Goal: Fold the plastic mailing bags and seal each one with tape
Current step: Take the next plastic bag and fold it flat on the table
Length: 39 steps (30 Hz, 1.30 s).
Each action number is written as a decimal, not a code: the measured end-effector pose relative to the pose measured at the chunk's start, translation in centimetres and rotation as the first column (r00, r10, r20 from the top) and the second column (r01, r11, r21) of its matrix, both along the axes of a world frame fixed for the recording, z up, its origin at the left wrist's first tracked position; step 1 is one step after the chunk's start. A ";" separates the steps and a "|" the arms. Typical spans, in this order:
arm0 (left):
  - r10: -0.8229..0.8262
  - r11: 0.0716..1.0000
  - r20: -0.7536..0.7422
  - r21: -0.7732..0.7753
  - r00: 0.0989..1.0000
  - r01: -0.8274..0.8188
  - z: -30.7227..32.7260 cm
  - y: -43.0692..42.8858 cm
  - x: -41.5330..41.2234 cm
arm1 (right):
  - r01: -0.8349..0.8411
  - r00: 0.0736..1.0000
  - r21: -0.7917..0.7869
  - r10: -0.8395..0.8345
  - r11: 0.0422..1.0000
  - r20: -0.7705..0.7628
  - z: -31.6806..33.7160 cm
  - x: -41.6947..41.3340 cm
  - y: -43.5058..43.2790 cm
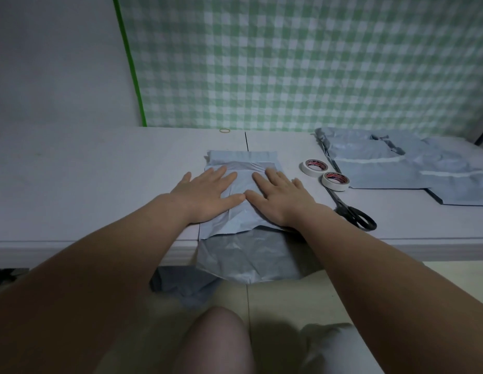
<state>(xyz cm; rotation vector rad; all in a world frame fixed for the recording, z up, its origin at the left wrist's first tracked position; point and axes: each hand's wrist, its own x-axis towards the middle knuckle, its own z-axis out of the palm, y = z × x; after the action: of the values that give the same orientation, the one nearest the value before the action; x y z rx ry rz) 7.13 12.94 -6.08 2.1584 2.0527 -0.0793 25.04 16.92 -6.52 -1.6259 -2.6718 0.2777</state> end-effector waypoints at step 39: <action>-0.010 0.987 0.045 0.160 0.999 0.003 0.5 -4.8 -0.6 | -0.044 0.992 0.129 0.059 0.991 -0.111 1.4 1.1 -4.1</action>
<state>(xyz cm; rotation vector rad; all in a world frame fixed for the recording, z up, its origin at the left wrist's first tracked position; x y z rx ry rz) 6.52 8.16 -5.57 2.2351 2.0927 0.1370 26.13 12.79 -5.15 -1.4612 -2.5911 0.1916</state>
